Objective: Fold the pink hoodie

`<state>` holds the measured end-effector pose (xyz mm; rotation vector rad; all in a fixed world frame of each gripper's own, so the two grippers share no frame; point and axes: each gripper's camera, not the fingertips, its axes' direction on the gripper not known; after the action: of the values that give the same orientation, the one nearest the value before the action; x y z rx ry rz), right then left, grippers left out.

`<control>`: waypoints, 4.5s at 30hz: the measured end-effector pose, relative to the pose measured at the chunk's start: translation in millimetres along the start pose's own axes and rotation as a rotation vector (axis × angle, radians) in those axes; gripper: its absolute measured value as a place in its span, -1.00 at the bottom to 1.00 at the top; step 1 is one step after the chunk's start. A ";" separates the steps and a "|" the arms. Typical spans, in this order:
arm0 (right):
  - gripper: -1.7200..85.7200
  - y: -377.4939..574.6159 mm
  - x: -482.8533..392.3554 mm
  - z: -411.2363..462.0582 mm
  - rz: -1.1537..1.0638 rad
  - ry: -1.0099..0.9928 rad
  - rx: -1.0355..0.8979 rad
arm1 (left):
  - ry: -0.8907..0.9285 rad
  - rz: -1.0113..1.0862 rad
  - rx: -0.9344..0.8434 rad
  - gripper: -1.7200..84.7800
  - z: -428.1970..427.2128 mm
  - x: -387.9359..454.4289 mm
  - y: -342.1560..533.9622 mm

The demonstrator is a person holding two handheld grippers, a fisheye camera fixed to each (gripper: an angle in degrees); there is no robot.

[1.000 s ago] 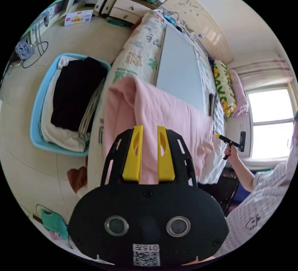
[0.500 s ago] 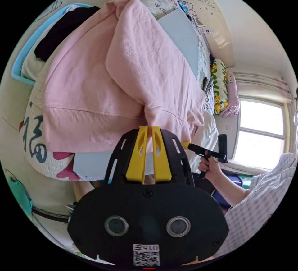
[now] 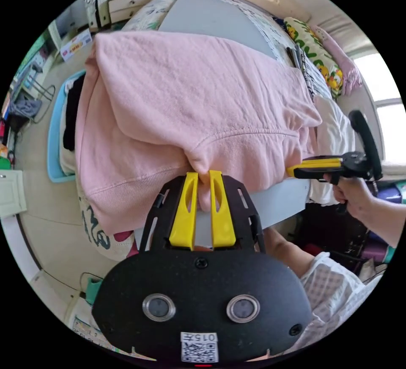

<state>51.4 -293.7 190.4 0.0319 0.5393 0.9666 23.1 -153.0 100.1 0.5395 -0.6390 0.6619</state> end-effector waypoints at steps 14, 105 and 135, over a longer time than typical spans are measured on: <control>-0.86 -17.7 -21.9 -78.2 0.011 0.267 -0.112 | 0.080 0.128 -0.267 -0.87 106.9 -12.1 -33.4; -0.89 39.4 -76.4 -137.8 -0.299 -0.301 0.167 | 0.452 -0.107 0.134 -0.93 -16.3 -261.8 -375.4; -0.76 347.3 226.6 106.7 0.602 -1.158 0.501 | 0.339 0.233 -0.204 -0.68 44.9 16.7 -452.5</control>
<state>-67.7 108.1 278.1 1.1859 -0.3528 1.1781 333.9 -477.7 28.8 0.1561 -0.4449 0.8738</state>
